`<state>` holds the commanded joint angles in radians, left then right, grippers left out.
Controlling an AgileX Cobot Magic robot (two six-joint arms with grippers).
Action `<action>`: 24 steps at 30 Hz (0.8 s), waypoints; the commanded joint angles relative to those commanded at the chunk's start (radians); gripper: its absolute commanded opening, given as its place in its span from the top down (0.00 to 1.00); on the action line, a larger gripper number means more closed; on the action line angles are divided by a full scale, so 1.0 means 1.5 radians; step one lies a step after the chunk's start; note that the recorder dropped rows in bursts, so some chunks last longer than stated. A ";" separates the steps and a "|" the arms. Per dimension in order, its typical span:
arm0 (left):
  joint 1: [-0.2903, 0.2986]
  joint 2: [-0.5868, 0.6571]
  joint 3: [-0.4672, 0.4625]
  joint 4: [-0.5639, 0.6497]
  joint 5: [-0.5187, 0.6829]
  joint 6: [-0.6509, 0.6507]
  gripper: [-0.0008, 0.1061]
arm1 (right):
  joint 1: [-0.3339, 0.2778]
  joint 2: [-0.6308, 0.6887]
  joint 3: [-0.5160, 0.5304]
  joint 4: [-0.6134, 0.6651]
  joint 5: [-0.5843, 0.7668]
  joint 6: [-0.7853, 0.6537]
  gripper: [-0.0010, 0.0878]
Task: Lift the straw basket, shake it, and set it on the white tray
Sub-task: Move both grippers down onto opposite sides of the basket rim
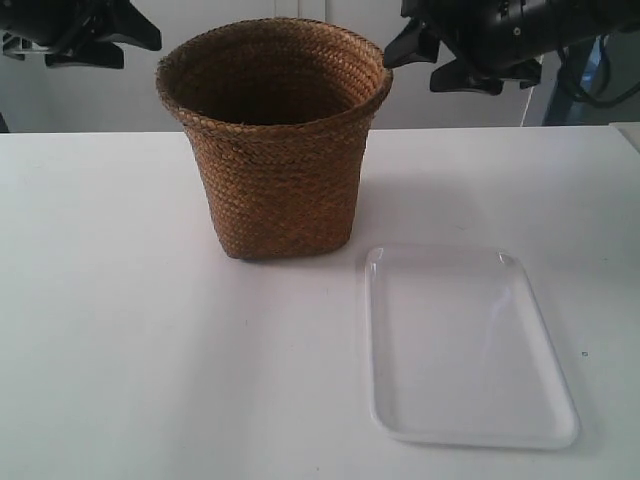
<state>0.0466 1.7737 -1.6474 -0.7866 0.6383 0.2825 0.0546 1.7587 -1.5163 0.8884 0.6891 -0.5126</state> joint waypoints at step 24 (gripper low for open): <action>-0.052 0.043 0.000 -0.044 -0.050 0.048 0.40 | 0.025 0.078 0.000 0.063 -0.129 0.003 0.27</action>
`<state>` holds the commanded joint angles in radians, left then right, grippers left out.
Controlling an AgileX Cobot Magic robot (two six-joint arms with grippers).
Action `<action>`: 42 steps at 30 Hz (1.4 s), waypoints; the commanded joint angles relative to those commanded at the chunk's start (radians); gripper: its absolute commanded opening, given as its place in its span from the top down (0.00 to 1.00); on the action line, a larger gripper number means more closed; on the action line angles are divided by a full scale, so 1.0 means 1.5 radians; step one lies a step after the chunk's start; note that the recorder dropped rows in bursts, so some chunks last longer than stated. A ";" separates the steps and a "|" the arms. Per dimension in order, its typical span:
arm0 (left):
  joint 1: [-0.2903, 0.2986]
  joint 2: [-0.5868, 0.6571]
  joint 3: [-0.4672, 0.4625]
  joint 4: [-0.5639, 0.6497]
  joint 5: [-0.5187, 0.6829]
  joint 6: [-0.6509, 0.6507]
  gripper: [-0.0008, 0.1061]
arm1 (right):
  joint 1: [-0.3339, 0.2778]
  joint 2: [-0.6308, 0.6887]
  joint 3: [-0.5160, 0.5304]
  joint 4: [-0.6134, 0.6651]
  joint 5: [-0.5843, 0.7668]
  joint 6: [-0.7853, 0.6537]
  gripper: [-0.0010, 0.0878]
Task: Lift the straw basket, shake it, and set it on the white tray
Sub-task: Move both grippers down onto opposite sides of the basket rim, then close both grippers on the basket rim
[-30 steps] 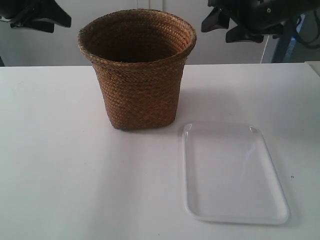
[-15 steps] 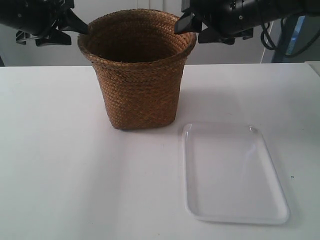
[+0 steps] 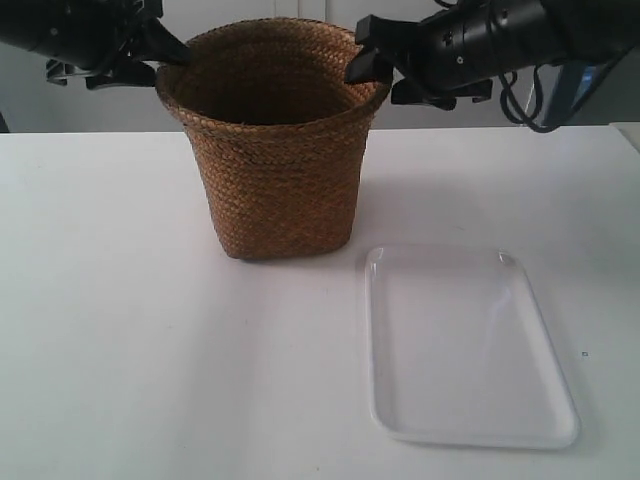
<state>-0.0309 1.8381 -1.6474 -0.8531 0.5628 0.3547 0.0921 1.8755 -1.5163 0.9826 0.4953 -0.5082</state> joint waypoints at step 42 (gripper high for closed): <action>-0.093 -0.207 0.222 -0.017 -0.148 0.143 0.99 | 0.084 -0.198 0.153 -0.175 -0.025 0.116 0.99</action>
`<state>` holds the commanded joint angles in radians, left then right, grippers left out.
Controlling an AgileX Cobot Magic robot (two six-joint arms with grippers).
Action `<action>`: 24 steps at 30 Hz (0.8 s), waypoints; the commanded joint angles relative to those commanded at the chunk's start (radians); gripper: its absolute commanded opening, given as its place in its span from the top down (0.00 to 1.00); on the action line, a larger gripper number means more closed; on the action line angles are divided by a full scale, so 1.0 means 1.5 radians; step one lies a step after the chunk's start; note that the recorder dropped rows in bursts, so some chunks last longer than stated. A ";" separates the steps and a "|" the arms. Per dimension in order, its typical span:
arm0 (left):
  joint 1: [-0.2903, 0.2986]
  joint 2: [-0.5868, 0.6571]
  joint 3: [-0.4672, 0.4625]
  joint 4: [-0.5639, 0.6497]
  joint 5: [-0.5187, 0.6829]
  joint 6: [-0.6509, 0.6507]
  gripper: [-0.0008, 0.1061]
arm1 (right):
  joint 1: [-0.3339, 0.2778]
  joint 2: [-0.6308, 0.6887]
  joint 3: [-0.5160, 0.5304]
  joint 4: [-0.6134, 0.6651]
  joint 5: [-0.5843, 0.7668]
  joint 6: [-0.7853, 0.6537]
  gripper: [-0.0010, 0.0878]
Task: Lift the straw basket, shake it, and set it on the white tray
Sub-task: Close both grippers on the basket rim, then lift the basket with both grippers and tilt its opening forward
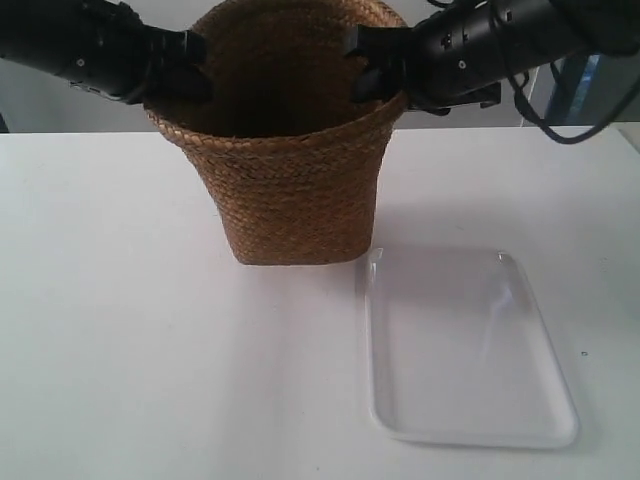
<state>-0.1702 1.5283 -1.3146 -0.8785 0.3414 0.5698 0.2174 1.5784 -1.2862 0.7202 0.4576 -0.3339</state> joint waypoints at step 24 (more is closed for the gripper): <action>-0.109 -0.423 0.392 -0.117 -0.265 0.122 0.99 | 0.174 -0.367 0.402 0.009 -0.285 0.002 0.99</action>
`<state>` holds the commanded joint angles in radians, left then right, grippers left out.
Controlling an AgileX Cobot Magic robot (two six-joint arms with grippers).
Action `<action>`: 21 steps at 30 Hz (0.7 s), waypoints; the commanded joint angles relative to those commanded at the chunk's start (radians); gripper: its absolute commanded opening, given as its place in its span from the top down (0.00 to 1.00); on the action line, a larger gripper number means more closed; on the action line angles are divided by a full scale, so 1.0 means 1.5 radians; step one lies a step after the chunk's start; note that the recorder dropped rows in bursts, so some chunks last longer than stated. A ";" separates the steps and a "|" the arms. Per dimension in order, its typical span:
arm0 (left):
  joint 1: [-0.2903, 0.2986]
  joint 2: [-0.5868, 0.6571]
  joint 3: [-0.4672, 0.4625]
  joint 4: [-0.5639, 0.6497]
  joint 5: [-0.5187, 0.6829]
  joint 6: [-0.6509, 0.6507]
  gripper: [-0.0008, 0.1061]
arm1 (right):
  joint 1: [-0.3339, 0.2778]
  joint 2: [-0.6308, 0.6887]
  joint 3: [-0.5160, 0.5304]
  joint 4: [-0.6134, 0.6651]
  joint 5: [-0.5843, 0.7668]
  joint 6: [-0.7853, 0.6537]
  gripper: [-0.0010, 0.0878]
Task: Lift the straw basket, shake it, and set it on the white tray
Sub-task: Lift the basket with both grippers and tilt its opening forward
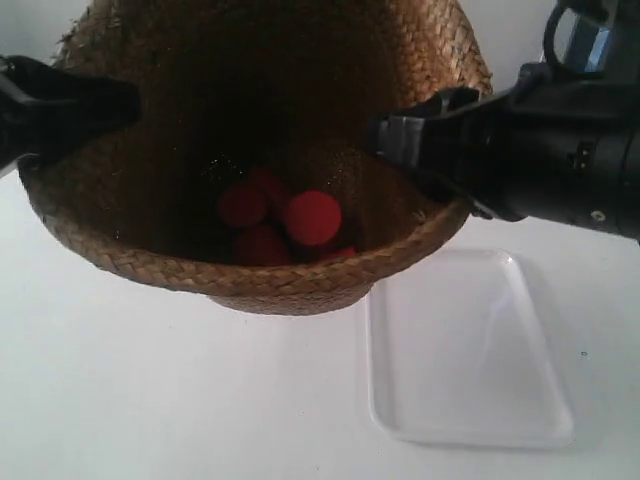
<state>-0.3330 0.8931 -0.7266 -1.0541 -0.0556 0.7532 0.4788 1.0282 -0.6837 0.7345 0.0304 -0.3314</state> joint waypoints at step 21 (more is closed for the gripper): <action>0.000 -0.114 -0.010 0.006 0.189 0.130 0.99 | 0.101 -0.081 -0.011 -0.050 0.125 0.017 0.99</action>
<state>-0.3330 0.7224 -0.7414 -1.0458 0.2281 0.9476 0.6298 0.9066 -0.7003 0.6602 0.2174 -0.3066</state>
